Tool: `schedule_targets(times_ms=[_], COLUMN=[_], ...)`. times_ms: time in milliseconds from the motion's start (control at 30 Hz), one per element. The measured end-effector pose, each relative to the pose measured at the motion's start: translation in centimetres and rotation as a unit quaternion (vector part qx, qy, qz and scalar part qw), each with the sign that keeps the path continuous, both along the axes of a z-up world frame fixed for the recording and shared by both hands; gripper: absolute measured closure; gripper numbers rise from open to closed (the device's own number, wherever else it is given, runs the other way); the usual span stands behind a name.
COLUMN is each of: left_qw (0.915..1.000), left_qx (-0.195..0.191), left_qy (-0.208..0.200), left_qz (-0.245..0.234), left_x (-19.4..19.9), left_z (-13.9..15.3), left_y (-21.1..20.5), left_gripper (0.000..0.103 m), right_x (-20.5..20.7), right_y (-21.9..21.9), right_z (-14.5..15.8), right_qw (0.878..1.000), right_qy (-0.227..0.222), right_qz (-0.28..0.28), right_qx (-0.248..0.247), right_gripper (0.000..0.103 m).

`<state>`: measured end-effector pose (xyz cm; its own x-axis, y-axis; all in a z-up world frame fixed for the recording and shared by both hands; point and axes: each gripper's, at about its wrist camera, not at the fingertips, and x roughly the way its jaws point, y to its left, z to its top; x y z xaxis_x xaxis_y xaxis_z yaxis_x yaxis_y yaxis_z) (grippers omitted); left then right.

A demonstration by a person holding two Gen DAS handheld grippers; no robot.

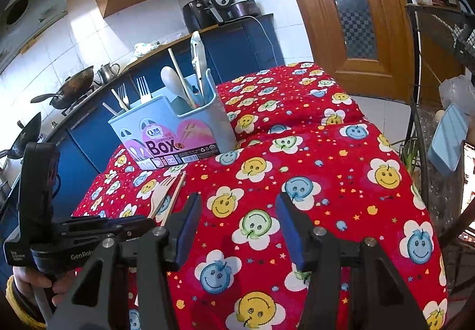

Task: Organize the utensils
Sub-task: 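Grasp the light plastic fork with the left gripper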

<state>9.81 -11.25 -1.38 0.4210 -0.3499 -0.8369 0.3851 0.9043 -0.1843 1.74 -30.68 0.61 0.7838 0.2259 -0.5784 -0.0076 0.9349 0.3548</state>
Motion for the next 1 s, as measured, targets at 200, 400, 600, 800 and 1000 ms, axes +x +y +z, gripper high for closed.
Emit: schedule_targets(times_ms=[200, 400, 600, 800, 1000], left_qw=[0.9993, 0.9973, 0.9949, 0.9917, 0.989], left_qx=[-0.035, -0.069, -0.077, -0.078, -0.095], left_qy=[0.01, -0.013, -0.055, -0.083, -0.085], left_qz=[0.011, 0.021, 0.036, 0.059, 0.075], left_x=[0.2, -0.4, -0.9, -1.1, -1.2], left_z=[0.1, 1.3, 2.7, 3.3, 3.4], left_y=[1.2, 3.2, 4.9, 6.9, 9.0], left_gripper=[0.097, 0.097, 0.097, 0.097, 0.097], right_x=[0.0, 0.1, 0.6, 1.5, 2.4], right_y=[0.2, 1.2, 3.0, 4.9, 7.5], right_z=[0.0, 0.4, 0.6, 0.4, 0.2], right_qw=[1.0, 1.0, 0.999, 0.997, 0.992], right_qy=[0.001, 0.005, 0.019, 0.044, 0.063], right_qz=[0.002, 0.012, 0.034, 0.061, 0.1], right_qx=[-0.002, -0.013, -0.022, -0.03, -0.048], right_gripper=[0.048, 0.048, 0.048, 0.048, 0.051])
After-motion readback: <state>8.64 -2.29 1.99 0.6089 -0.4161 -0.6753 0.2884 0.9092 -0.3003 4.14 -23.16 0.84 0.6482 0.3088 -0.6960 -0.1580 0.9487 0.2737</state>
